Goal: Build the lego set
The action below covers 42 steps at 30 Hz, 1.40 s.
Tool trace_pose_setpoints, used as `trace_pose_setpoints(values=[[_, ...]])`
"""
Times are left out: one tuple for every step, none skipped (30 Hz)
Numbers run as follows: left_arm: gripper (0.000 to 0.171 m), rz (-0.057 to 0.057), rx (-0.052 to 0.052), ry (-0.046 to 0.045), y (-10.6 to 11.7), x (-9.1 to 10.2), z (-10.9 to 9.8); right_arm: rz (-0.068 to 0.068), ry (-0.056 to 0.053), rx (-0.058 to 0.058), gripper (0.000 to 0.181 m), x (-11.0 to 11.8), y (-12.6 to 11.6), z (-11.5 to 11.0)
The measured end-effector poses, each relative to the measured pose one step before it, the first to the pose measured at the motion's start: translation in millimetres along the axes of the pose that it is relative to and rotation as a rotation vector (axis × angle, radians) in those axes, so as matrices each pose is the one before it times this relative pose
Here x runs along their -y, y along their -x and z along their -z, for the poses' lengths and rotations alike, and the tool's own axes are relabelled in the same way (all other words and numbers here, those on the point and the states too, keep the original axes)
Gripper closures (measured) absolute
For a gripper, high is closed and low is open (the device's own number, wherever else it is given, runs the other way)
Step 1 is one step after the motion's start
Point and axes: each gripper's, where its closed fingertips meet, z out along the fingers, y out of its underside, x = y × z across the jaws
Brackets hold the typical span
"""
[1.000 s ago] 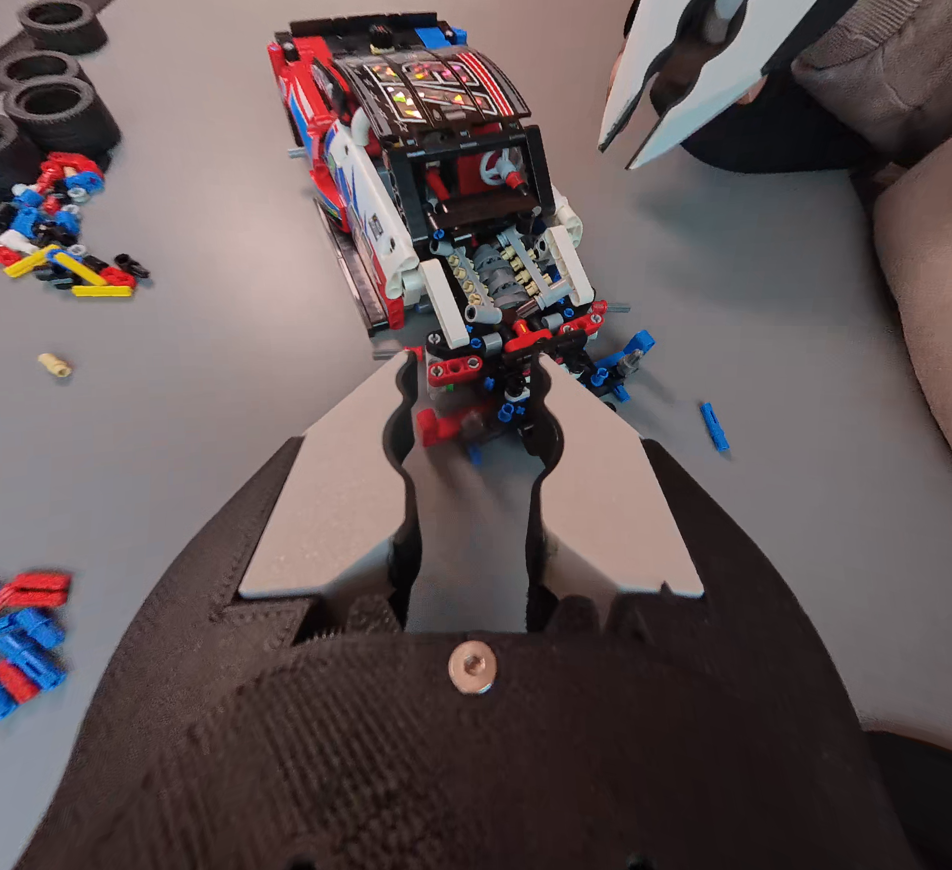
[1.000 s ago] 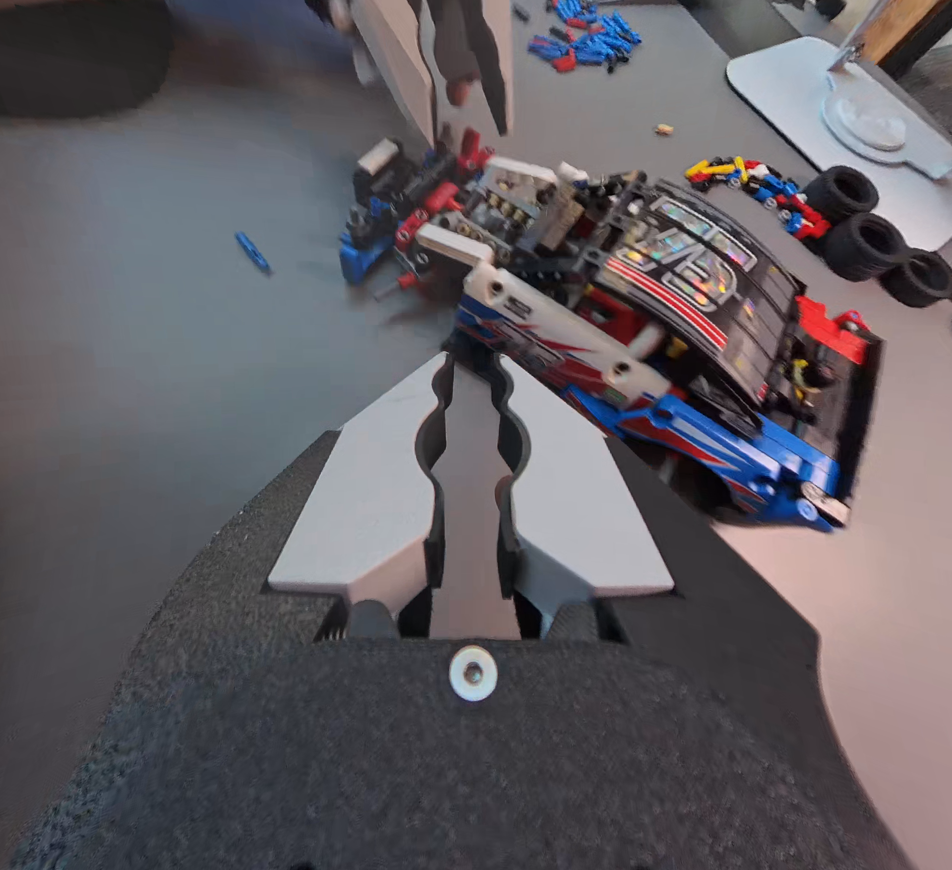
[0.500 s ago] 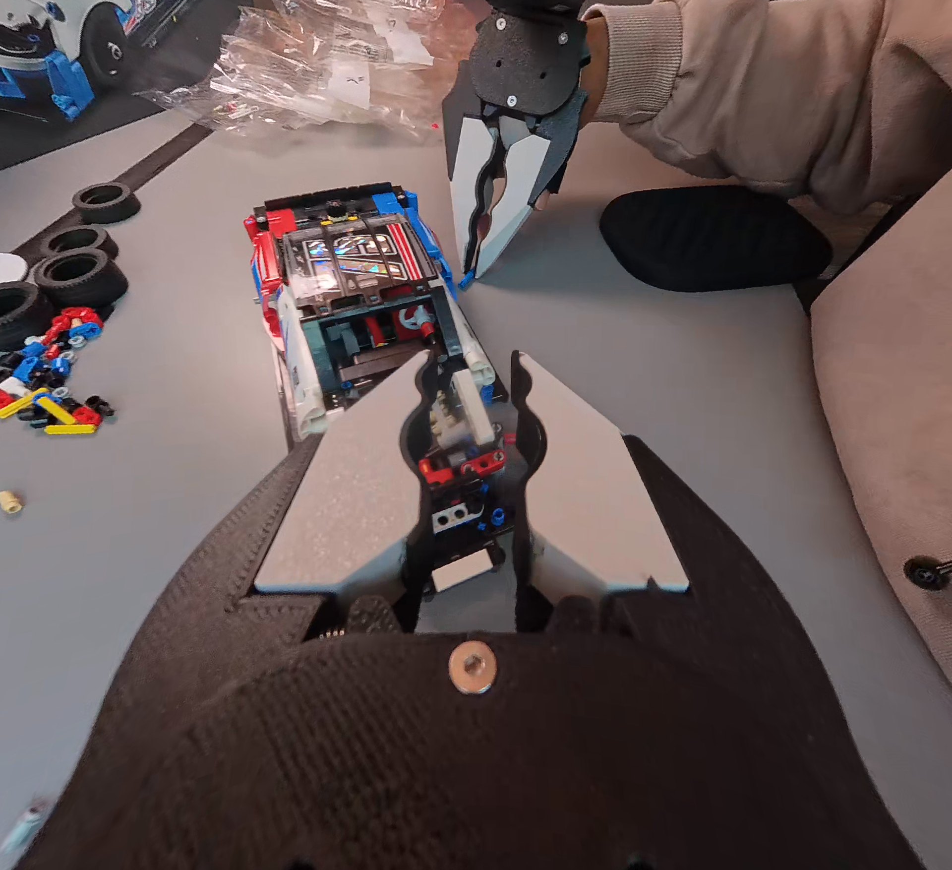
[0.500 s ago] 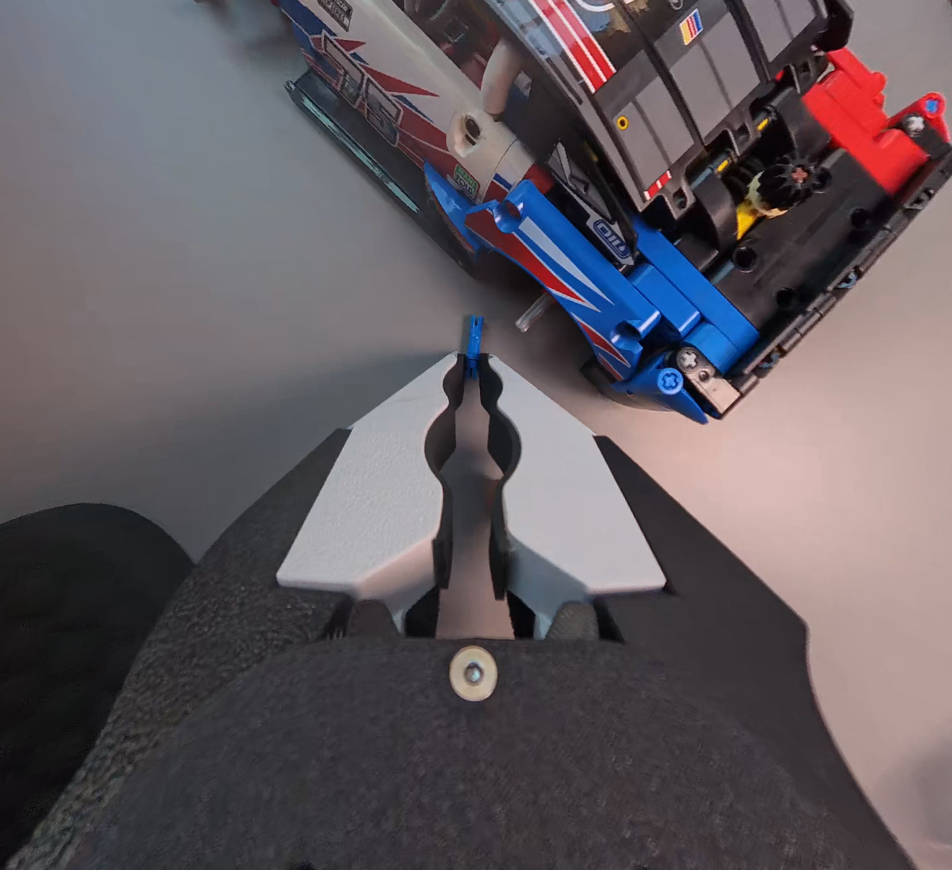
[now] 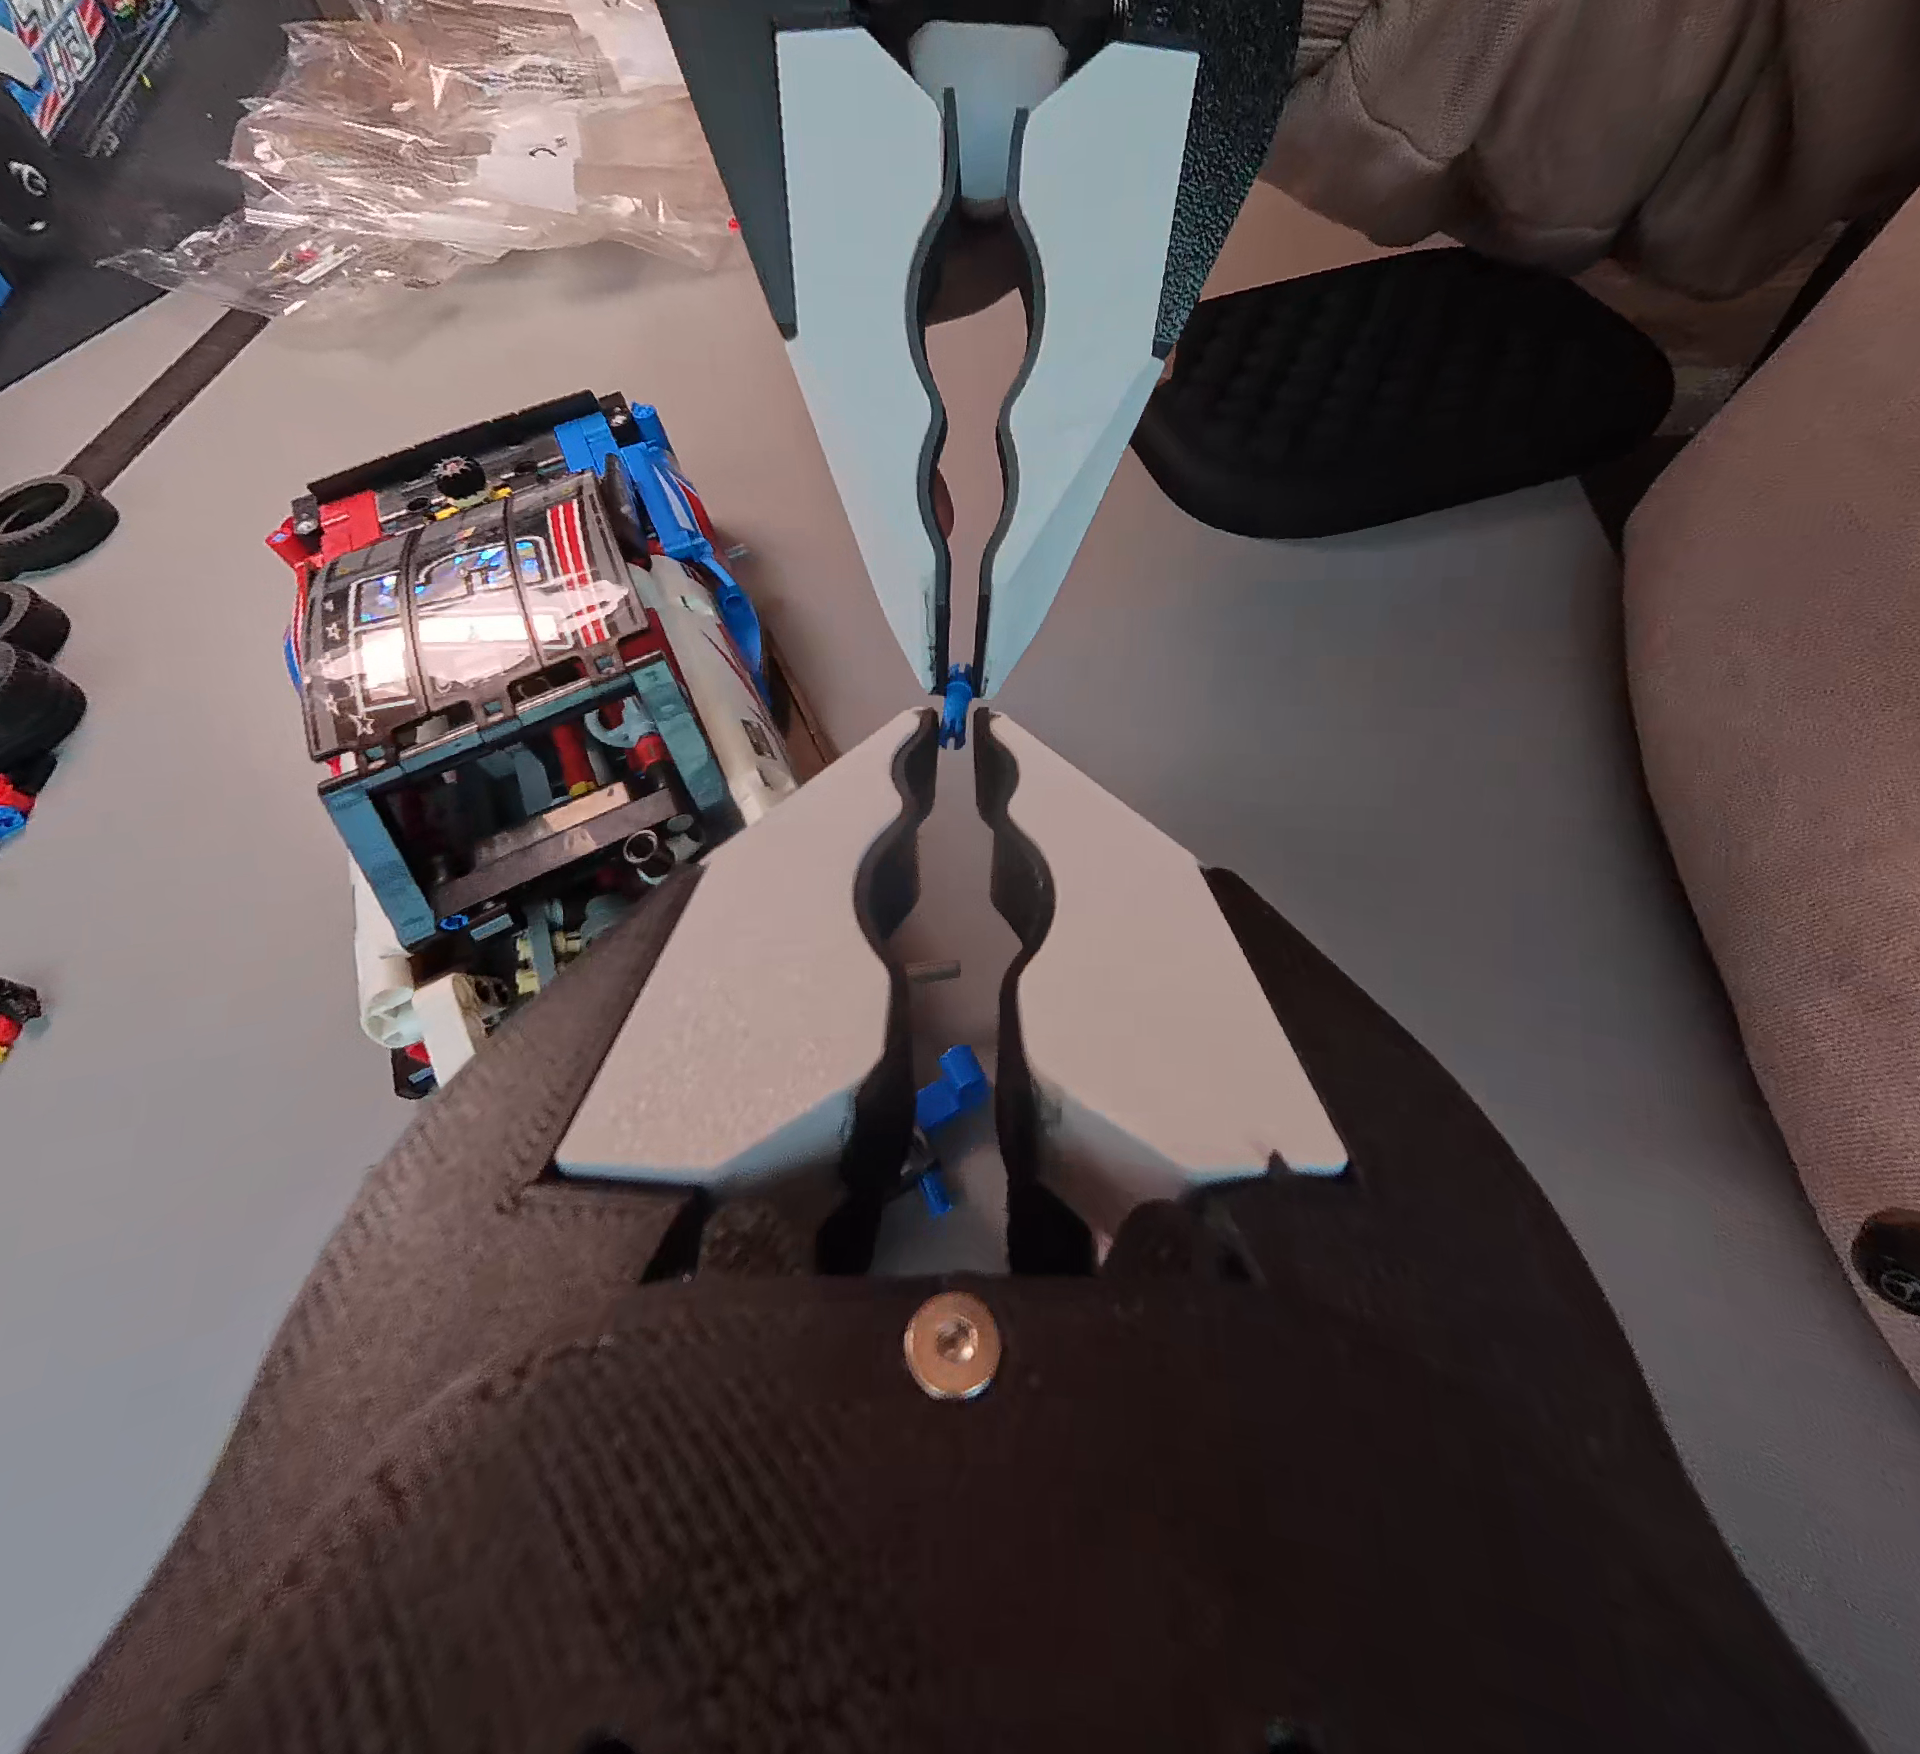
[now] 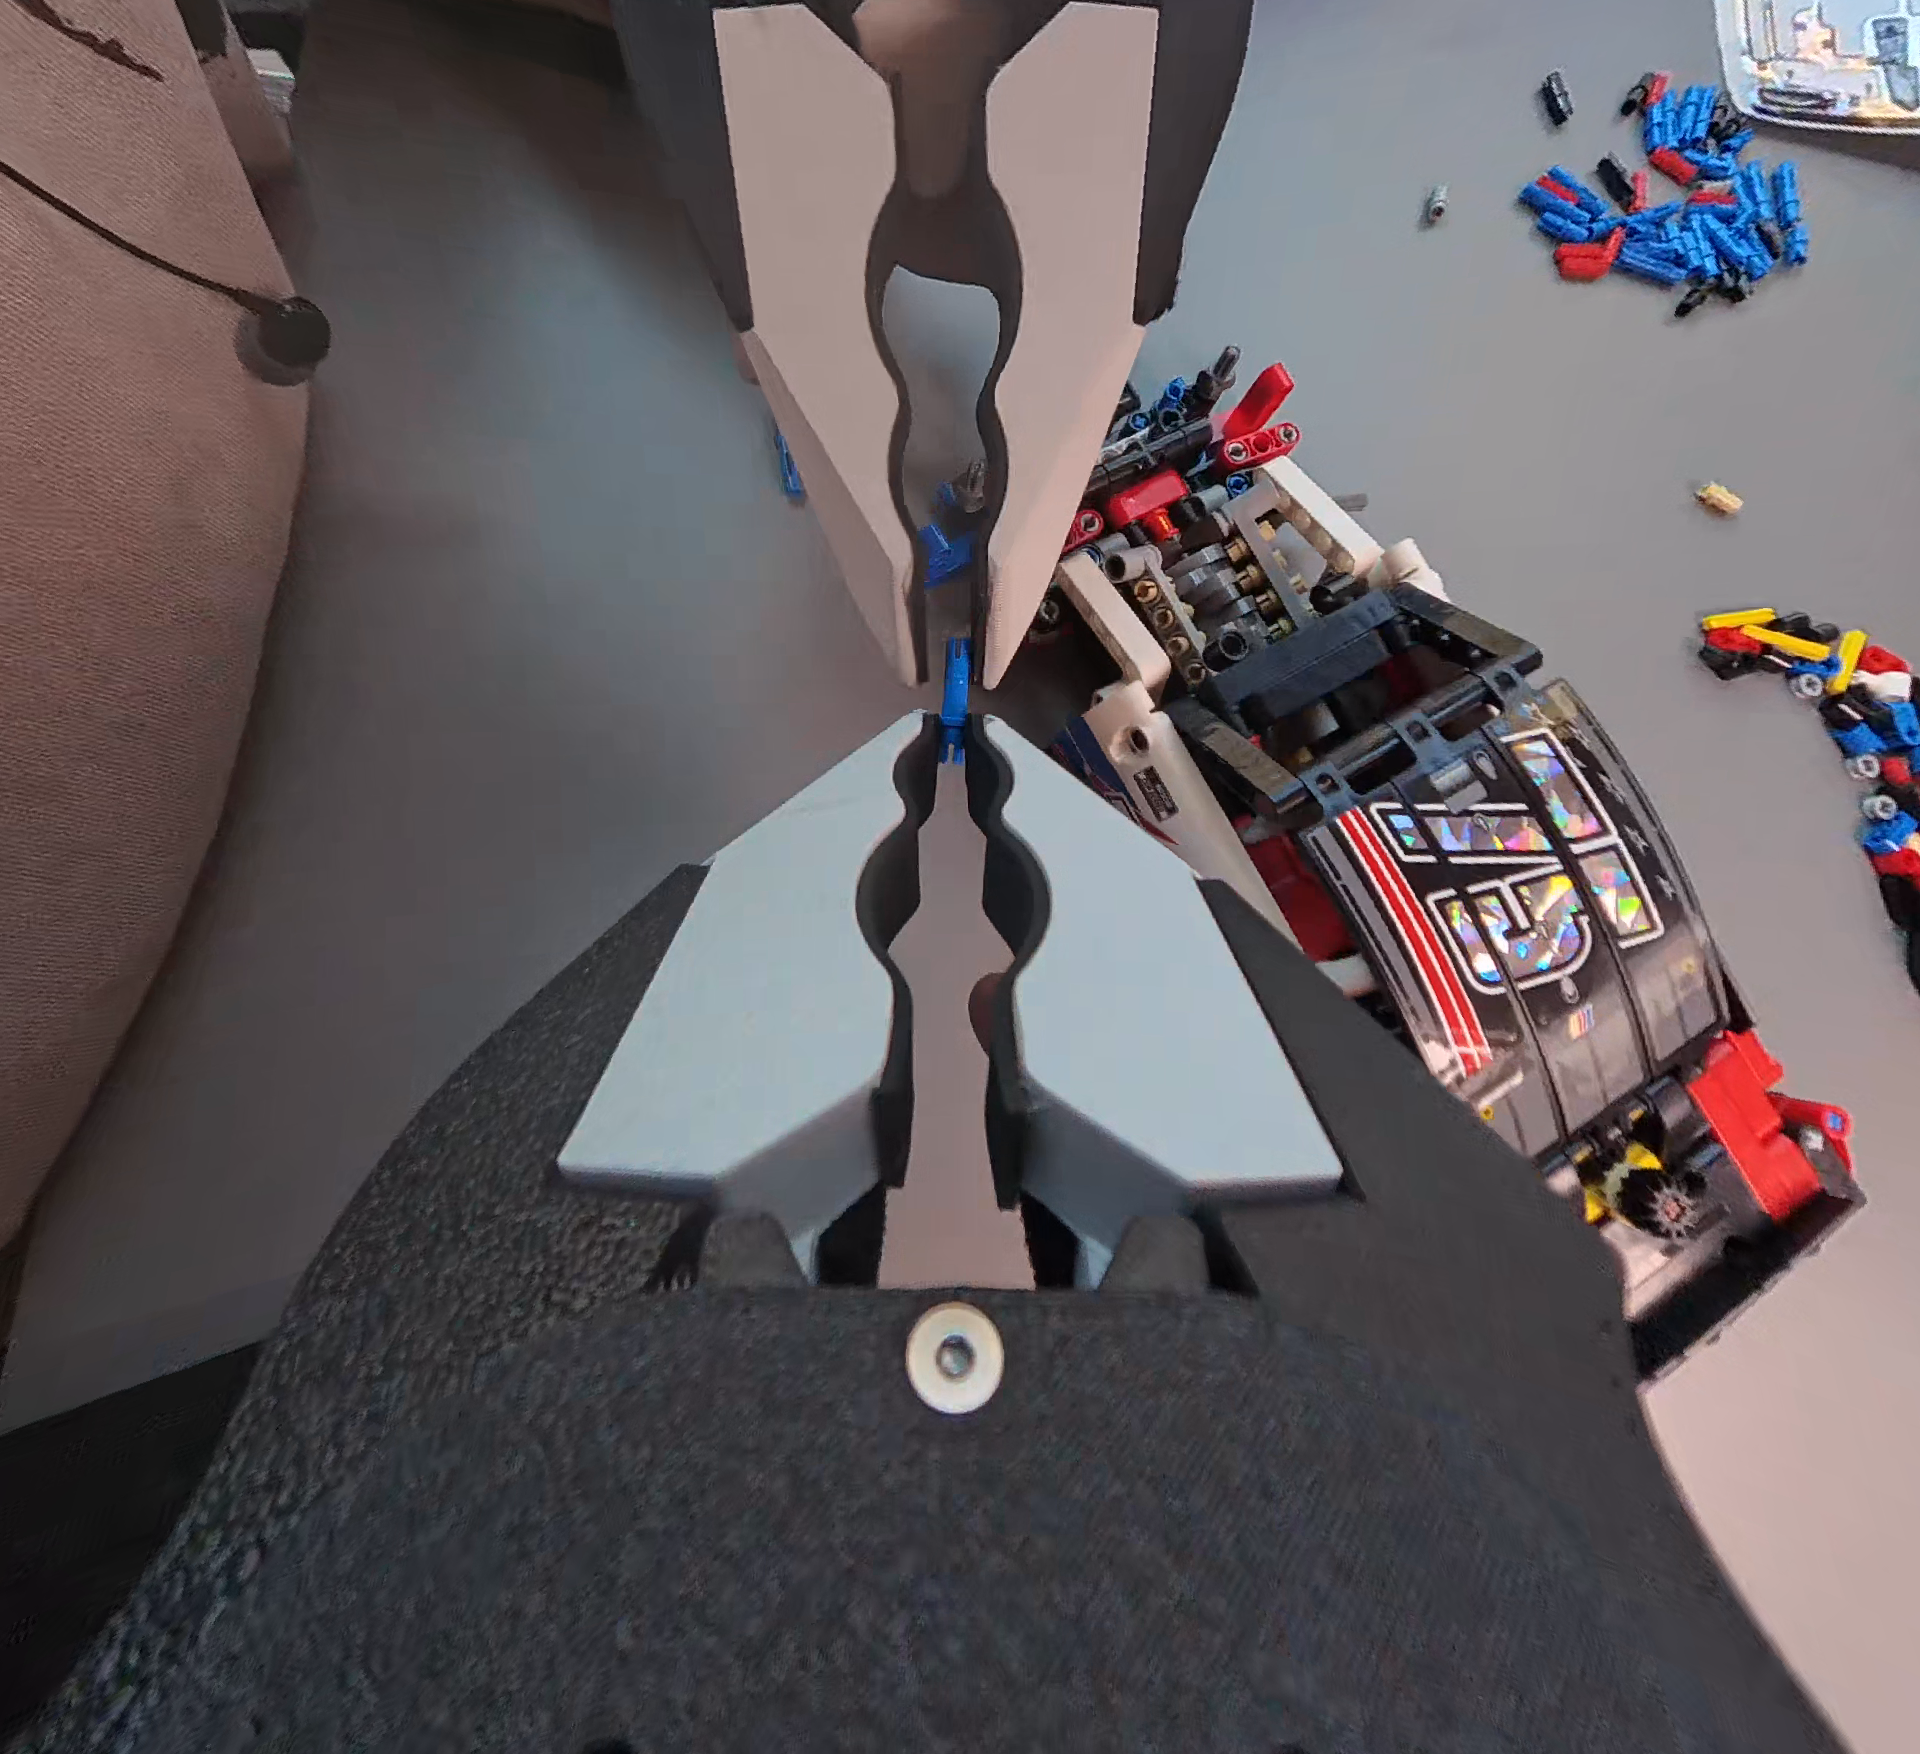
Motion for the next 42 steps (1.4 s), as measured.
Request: trace_pose_setpoints(values=[[0.168,0.0077,-0.0042,-0.00595,-0.57,0.10,1.87,0.0073,0.0040,0.0023,0.179,1.36,0.84,-1.30],[0.168,0.0106,-0.0089,-0.00225,-0.86,-0.62,1.31,0.0035,-0.0001,0.0034,0.179,1.47,1.03,-0.93],[0.168,0.0098,-0.0049,-0.00861,-0.09,0.20,1.30,0.0017,-0.0028,-0.0012,0.179,1.40,0.20,-0.35],[0.168,0.0120,-0.0072,-0.01142,-0.05,0.62,1.33,-0.0002,-0.0087,-0.0035,0.179,1.66,-0.24,0.40],[0.168,0.0204,-0.0110,-0.02268,0.09,2.30,1.72,-0.0036,-0.0155,-0.0022,0.179,1.97,-0.13,0.89],[0.168,0.0318,-0.0156,-0.03584,0.70,3.55,2.36,-0.0039,-0.0270,-0.0062,0.179,2.91,-0.73,1.63],[0.168,0.0477,-0.0242,-0.05054,0.82,5.05,2.88,-0.0035,-0.0421,-0.0123,0.179,4.42,-1.62,2.72],[0.169,0.0655,-0.0341,-0.06666,0.14,7.42,3.60,-0.0080,-0.0580,-0.0156,0.178,6.32,-1.92,3.63],[0.169,0.0735,-0.0425,-0.07238,-1.30,8.65,3.58,-0.0134,-0.0718,-0.0182,0.178,8.30,-2.09,4.07],[0.169,0.0705,-0.0458,-0.06350,-2.57,8.10,2.91,-0.0165,-0.0750,-0.0158,0.178,9.05,-1.11,3.76],[0.169,0.0562,-0.0421,-0.05149,-3.11,6.69,1.89,-0.0138,-0.0664,-0.0124,0.177,7.96,0.02,2.68],[0.169,0.0395,-0.0331,-0.03903,-3.02,5.05,0.97,-0.0036,-0.0577,-0.0113,0.175,6.73,0.98,1.89],[0.169,0.0311,-0.0260,-0.02469,-2.72,2.99,-0.13,0.0041,-0.0488,-0.0152,0.175,5.53,0.59,1.59],[0.169,0.0257,-0.0201,-0.01446,-2.13,1.48,-0.69,0.0068,-0.0366,-0.0160,0.176,4.18,0.33,1.25],[0.169,0.0220,-0.0197,-0.01671,-2.30,1.72,-0.80,0.0056,-0.0267,-0.0137,0.177,3.11,0.20,0.85],[0.169,0.0242,-0.0176,-0.01537,-1.66,1.27,-0.70,0.0059,-0.0201,-0.0123,0.178,2.52,-0.05,0.54],[0.169,0.0244,-0.0185,-0.01151,-1.66,0.99,-0.28,0.0037,-0.0160,-0.0045,0.179,2.26,0.53,0.60],[0.169,0.0203,-0.0137,-0.00393,-1.08,-0.34,-0.23,-0.0030,-0.0053,0.0044,0.179,0.92,1.03,0.37],[0.169,0.0128,-0.0104,0.00018,-0.65,-1.07,-0.28,-0.0038,0.0047,0.0099,0.179,-0.20,1.03,0.21],[0.169,0.0127,-0.0077,0.00326,-0.41,-1.23,-0.10,-0.0031,0.0100,0.0152,0.179,-0.64,1.49,0.07],[0.169,0.0123,0.0030,0.00398,1.37,-0.63,0.21,-0.0035,0.0161,0.0115,0.179,-0.99,0.32,-0.16],[0.169,0.0043,0.0122,0.01208,2.75,-0.46,0.83,-0.0046,0.0271,0.0053,0.179,-2.25,-1.24,-0.61],[0.168,-0.0145,0.0199,0.01711,3.31,0.08,1.72,0.0001,0.0353,0.0049,0.179,-2.70,-2.04,-1.07],[0.162,-0.0376,0.0457,0.02088,6.66,0.42,3.19,0.0076,0.0367,0.0024,0.179,-2.38,-3.21,-0.84],[0.157,-0.0515,0.0800,0.03364,11.95,-0.98,4.77,0.0071,0.0408,-0.0086,0.179,-2.41,-6.30,-0.18],[0.156,-0.0539,0.0937,0.04259,14.54,-2.75,5.34,0.0019,0.0547,-0.0071,0.179,-4.59,-7.96,-0.07],[0.157,-0.0471,0.1063,0.05798,17.03,-6.11,4.33,0.0003,0.0658,0.0026,0.179,-6.66,-7.65,-0.68],[0.159,-0.0430,0.1025,0.07053,16.50,-9.04,1.90,0.0066,0.0621,-0.0108,0.179,-6.64,-9.98,-1.53],[0.159,-0.0381,0.0941,0.07050,14.55,-9.94,-0.69,0.0090,0.0603,0.0050,0.179,-6.63,-7.37,-2.83],[0.160,-0.0331,0.0685,0.05485,9.04,-8.11,-2.75,0.0046,0.0655,0.0332,0.179,-7.00,-2.70,-4.17],[0.160,-0.0248,0.0371,0.03043,2.57,-4.19,-3.64,0.0120,0.0549,0.0124,0.179,-4.54,-4.83,-4.84],[0.161,-0.0247,0.0278,0.01242,0.22,-0.82,-2.65,0.0190,0.0450,0.0086,0.179,-2.52,-4.28,-5.07],[0.161,-0.0331,0.0273,0.00271,0.03,1.18,-1.73,0.0123,0.0481,0.0180,0.179,-2.40,-2.38,-5.06],[0.162,-0.0327,0.0303,0.00766,1.01,0.69,-1.53,0.0139,0.0434,0.0089,0.179,-1.31,-3.23,-4.68],[0.163,-0.0309,0.0253,0.01276,0.54,-0.05,-1.44,0.0201,0.0283,0.0072,0.178,0.85,-2.53,-3.73],[0.163,-0.0225,0.0192,0.01259,0.19,-0.02,-0.87,0.0154,0.0246,0.0194,0.178,1.15,0.07,-2.97],[0.163,-0.0155,0.0186,0.00354,0.58,0.88,-0.47,0.0093,0.0268,0.0080,0.179,0.26,-1.45,-2.39],[0.163,-0.0192,0.0107,0.00323,-0.19,1.08,-0.24,0.0115,0.0262,0.0088,0.179,-0.71,-0.96,-1.96],[0.163,-0.0226,0.0064,0.00493,-0.83,0.94,-0.10,0.0092,0.0163,0.0128,0.179,-0.77,-0.09,-1.68],[0.162,-0.0173,0.0014,0.01119,-1.35,0.34,-0.73,0.0009,0.0096,0.0166,0.179,-0.99,0.47,-1.66],[0.161,-0.0048,-0.0110,0.01840,-2.75,-0.87,-1.83,-0.0023,0.0094,0.0149,0.179,-1.55,0.15,-1.69],[0.160,0.0060,-0.0107,0.01224,-2.13,-0.41,-2.36,0.0001,0.0092,0.0097,0.179,-1.83,-0.23,-1.66]])
